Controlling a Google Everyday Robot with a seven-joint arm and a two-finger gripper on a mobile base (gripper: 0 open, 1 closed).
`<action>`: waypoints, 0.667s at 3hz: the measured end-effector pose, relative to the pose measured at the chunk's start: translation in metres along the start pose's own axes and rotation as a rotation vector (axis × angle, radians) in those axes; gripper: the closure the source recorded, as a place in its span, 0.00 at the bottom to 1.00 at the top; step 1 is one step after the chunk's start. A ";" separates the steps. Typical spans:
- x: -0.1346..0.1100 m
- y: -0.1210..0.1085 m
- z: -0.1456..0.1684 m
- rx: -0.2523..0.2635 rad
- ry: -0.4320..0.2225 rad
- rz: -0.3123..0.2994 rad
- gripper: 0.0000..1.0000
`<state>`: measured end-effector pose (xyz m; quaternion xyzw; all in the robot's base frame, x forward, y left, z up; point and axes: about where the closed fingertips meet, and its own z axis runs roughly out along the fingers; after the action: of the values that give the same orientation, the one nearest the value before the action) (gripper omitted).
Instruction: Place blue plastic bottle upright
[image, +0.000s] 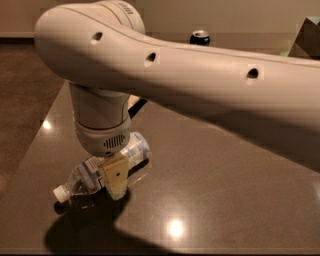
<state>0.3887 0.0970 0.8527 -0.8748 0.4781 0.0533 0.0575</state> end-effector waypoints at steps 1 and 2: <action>0.004 -0.001 0.001 -0.013 -0.005 0.013 0.52; 0.015 -0.004 -0.010 -0.002 -0.075 0.046 0.75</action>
Offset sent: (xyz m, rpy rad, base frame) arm 0.0232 -0.0230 0.0195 0.1471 0.1157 -0.0803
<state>0.4006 0.0857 0.8606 -0.8611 0.4955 0.0876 0.0733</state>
